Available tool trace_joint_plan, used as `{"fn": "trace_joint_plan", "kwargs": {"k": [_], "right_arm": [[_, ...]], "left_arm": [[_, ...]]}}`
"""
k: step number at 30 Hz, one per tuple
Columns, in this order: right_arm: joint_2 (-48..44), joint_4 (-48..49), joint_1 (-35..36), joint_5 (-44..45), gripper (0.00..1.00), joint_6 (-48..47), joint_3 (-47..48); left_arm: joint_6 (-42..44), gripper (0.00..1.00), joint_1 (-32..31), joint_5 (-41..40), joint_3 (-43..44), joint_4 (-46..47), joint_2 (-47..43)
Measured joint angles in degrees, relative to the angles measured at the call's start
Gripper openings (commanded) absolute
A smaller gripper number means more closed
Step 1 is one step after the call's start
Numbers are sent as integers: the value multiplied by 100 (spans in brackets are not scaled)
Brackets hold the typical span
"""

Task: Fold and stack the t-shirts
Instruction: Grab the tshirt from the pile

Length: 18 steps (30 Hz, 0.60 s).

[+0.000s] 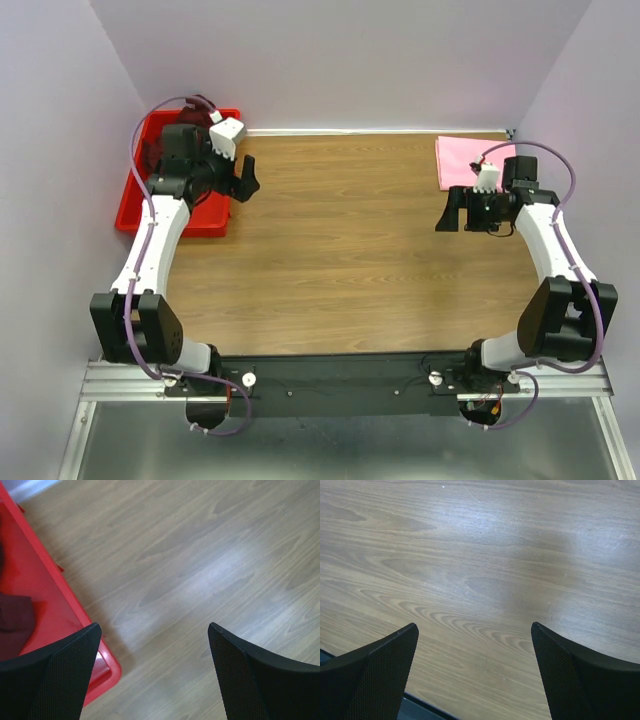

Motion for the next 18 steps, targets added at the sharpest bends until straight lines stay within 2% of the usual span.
{"fn": "trace_joint_plan", "kwargs": {"k": [4, 9, 18], "right_arm": [[-103, -4, 0, 0, 100, -52, 2], [-101, -72, 2, 22, 100, -280, 118], [-116, -177, 2, 450, 100, -619, 339]], "left_arm": [[98, 95, 157, -15, 1189, -348, 501], [216, 95, 608, -214, 3182, -623, 1655], [210, 95, 1161, -1029, 5449, -750, 3652]]}}
